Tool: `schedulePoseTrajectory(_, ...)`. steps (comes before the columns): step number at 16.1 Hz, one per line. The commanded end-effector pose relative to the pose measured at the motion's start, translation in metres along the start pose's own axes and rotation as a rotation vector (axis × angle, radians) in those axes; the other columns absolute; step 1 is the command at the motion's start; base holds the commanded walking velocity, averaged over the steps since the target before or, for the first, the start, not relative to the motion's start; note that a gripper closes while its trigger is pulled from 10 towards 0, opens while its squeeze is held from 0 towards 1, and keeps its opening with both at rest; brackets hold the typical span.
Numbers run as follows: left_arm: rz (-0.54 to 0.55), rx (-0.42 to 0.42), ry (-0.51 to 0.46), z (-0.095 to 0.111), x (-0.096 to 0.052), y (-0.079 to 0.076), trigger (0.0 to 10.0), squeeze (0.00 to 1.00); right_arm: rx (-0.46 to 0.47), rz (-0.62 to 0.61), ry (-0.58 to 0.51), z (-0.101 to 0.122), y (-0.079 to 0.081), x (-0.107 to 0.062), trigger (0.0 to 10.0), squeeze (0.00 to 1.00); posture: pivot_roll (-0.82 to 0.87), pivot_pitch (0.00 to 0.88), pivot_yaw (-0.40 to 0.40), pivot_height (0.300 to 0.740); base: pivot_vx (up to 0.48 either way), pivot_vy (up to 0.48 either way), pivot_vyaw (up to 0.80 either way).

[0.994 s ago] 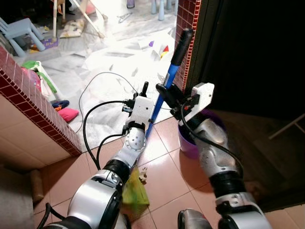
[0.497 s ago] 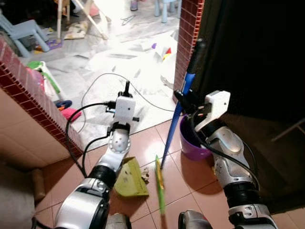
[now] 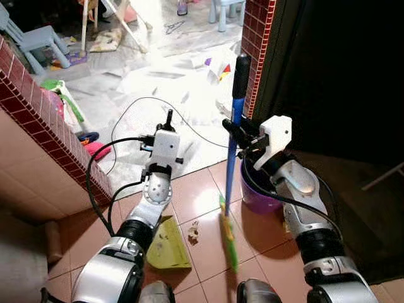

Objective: Sweep floor

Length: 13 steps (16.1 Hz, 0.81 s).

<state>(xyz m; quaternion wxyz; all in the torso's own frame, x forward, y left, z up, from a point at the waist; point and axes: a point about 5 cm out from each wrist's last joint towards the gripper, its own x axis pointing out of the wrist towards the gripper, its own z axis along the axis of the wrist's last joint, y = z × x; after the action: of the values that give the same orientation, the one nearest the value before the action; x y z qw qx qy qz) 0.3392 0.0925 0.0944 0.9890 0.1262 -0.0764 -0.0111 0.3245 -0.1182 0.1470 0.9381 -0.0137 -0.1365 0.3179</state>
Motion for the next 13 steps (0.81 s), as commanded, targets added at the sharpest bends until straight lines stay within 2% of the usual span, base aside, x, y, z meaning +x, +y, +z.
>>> schedulePoseTrajectory(1,0.003,0.023,-0.035,0.007,0.004,0.003,10.0,0.00,-0.002,0.020,-0.049,0.007,0.003,0.008,10.0,0.00,-0.18,0.067,0.091,0.740,0.000,0.000,0.00)
schedulePoseTrajectory(5,0.012,0.009,-0.054,0.012,0.005,0.003,10.0,0.00,0.014,0.048,-0.050,0.000,0.016,0.013,10.0,0.00,-0.15,0.151,0.083,0.740,0.000,0.000,0.00)
schedulePoseTrajectory(9,0.036,-0.054,-0.034,0.015,0.010,0.000,10.0,0.00,0.107,-0.020,-0.105,-0.005,0.034,0.030,10.0,0.00,-0.14,0.198,0.075,0.740,0.000,0.000,0.00)
schedulePoseTrajectory(12,0.020,-0.085,-0.032,0.020,0.010,-0.012,10.0,0.00,0.247,-0.005,-0.166,-0.002,0.060,0.048,10.0,0.00,-0.13,0.210,0.074,0.740,0.000,0.000,0.00)
schedulePoseTrajectory(13,0.007,-0.095,-0.030,0.021,0.010,-0.016,10.0,0.00,0.362,0.047,-0.194,0.002,0.075,0.055,10.0,0.00,-0.14,0.203,0.072,0.740,0.000,0.000,0.00)
